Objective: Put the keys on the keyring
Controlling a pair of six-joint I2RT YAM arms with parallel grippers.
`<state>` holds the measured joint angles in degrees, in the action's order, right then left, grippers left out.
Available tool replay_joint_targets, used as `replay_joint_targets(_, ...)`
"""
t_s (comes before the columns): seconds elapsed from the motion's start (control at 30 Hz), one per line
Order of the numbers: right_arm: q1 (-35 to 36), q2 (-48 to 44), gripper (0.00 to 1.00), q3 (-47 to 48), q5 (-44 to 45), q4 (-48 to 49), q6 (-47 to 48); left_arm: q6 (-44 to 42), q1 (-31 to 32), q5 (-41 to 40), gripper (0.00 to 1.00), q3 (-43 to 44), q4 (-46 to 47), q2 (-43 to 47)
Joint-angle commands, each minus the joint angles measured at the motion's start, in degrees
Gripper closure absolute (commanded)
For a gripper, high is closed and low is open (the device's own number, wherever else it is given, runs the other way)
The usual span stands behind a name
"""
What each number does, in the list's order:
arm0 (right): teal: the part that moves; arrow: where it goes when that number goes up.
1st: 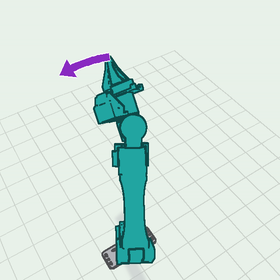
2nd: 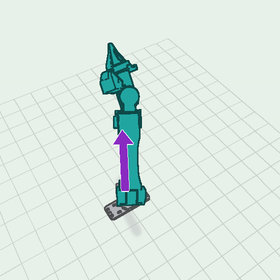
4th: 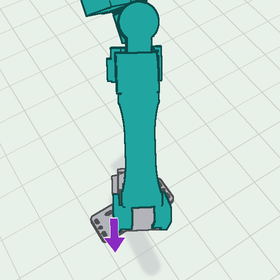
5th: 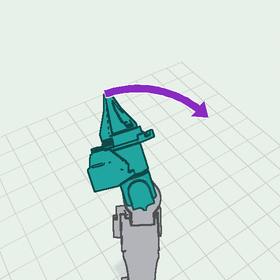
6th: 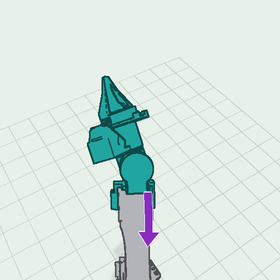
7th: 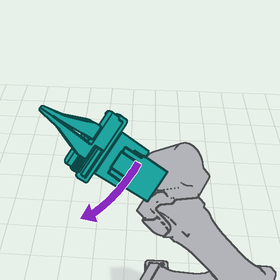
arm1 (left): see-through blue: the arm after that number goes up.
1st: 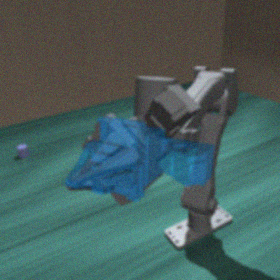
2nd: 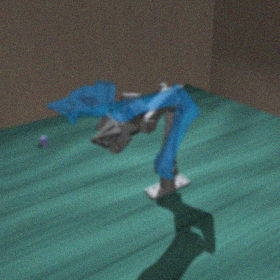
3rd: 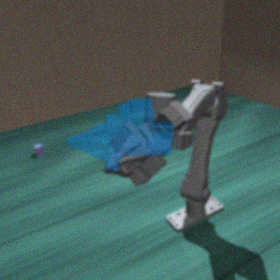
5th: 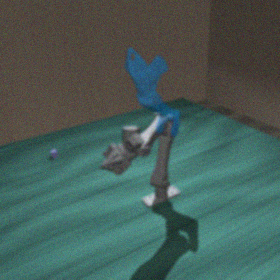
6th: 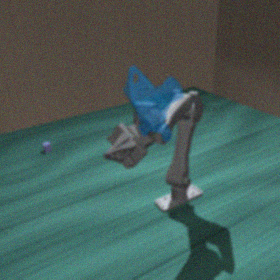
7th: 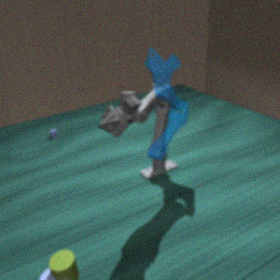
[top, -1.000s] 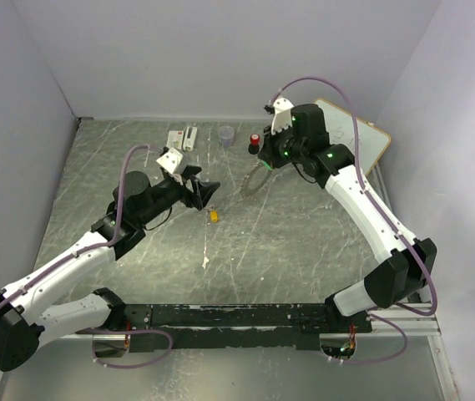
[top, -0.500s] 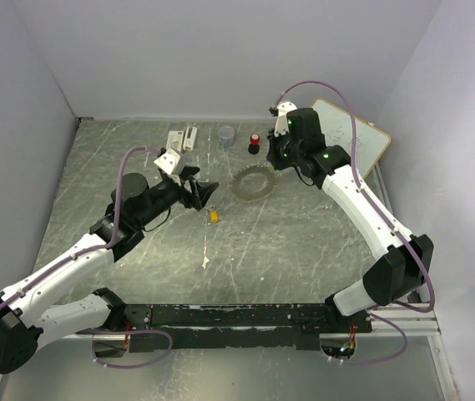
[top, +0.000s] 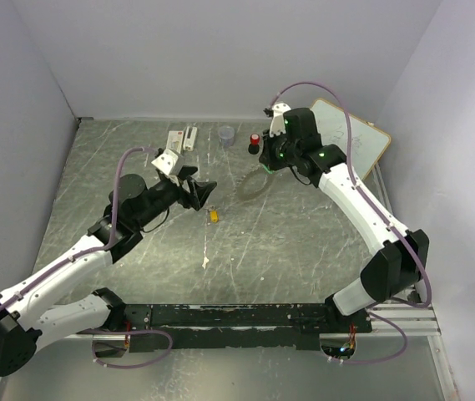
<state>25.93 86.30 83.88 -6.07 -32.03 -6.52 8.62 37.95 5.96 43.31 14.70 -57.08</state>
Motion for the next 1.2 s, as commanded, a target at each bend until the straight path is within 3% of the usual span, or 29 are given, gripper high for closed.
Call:
replay_joint_targets(0.0,0.76,0.93,1.0,0.66,-4.83,3.28,-0.47,-0.3,-0.35,-1.79,0.21,-0.05,-0.3,1.92)
replay_joint_targets(0.7,1.13,0.73,1.0,-4.56,-4.98,6.77,-0.22,0.08,-0.34,-1.12,0.21,-0.11,0.23,1.33)
replay_joint_targets(1.17,0.84,12.91,1.0,-0.19,-3.83,18.36,1.87,-0.46,-0.36,-2.15,0.21,0.31,-1.28,2.62)
